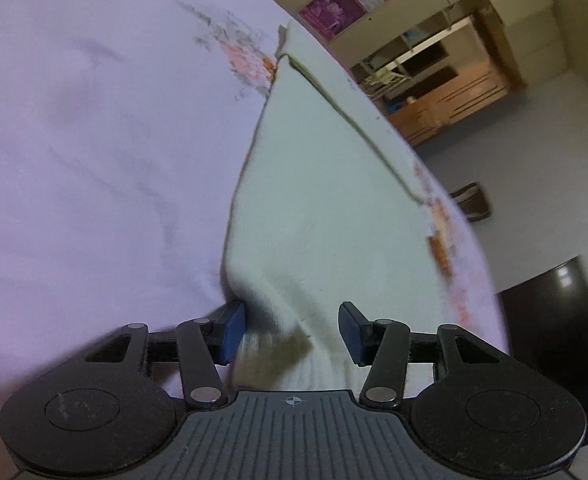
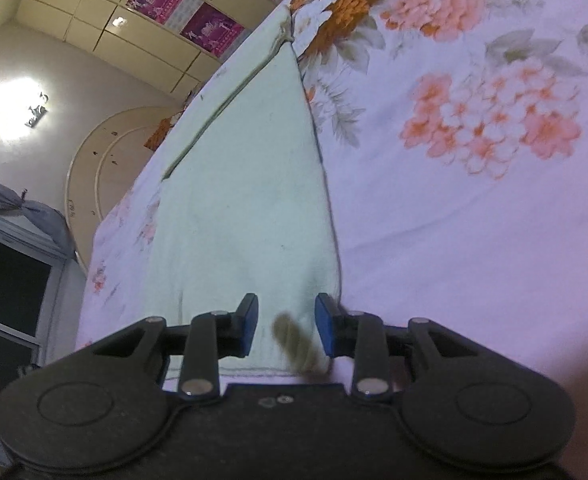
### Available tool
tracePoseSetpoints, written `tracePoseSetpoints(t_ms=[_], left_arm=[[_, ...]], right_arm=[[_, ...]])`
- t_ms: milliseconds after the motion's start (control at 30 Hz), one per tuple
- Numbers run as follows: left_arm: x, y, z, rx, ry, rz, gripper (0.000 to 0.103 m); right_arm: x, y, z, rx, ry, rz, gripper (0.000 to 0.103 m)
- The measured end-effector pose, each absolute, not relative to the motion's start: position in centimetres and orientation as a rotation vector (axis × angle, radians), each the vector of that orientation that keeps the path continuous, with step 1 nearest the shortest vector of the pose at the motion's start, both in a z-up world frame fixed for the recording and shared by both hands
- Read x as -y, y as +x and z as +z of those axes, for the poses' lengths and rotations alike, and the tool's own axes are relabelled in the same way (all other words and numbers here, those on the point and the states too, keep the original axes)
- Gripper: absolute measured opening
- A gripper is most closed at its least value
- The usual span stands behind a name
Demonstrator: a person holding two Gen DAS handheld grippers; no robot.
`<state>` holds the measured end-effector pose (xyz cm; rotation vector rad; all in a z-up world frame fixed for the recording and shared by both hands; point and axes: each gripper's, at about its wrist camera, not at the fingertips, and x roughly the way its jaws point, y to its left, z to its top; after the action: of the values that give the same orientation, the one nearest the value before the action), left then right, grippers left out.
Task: Fold small clothes
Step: 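Roll both tools and bring them to the narrow end of the sweater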
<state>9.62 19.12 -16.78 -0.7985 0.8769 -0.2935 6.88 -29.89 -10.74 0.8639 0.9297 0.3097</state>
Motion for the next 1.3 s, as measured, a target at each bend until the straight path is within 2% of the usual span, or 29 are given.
tracePoseSetpoints(t_ms=[133, 300, 500, 533, 567, 600, 667, 967, 1167, 1300], left_arm=[[-19.3, 10.4, -18.2, -0.864, -0.903, -0.355, 0.051], [-19.9, 11.4, -17.4, -0.795, -0.885, -0.314, 0.051], [-19.1, 14.3, -16.4, -0.831, -0.690, -0.243, 0.051], [-18.8, 14.4, -16.3, -0.838, -0.673, -0.258, 0.054], [-18.4, 14.4, -16.3, -0.841, -0.671, -0.288, 0.065], [-18.2, 14.3, -16.2, -0.842, -0.675, -0.312, 0.067], [-17.9, 13.8, -16.3, -0.853, -0.694, -0.348, 0.067], [-16.7, 10.4, -18.9, -0.801, -0.896, -0.510, 0.067], [-18.7, 8.5, -19.8, -0.537, -1.222, -0.475, 0.067], [-19.0, 8.8, -20.1, -0.636, -1.145, -0.382, 0.066]], right_arm=[[29.7, 7.4, -11.5, -0.925, 0.933, 0.332, 0.032], [30.5, 7.9, -11.2, -0.898, 0.953, 0.306, 0.031], [31.7, 9.2, -10.8, -0.857, 0.935, 0.246, 0.030], [32.0, 9.3, -10.9, -0.851, 0.941, 0.234, 0.031], [32.2, 9.5, -10.9, -0.847, 0.934, 0.222, 0.031], [32.2, 9.5, -10.8, -0.844, 0.925, 0.214, 0.033], [32.2, 9.5, -11.0, -0.864, 0.930, 0.229, 0.035], [30.1, 7.0, -12.6, -0.942, 0.999, 0.392, 0.032], [31.0, 7.1, -12.9, -0.890, 1.133, 0.407, 0.032], [31.9, 7.0, -13.0, -0.885, 1.138, 0.375, 0.032]])
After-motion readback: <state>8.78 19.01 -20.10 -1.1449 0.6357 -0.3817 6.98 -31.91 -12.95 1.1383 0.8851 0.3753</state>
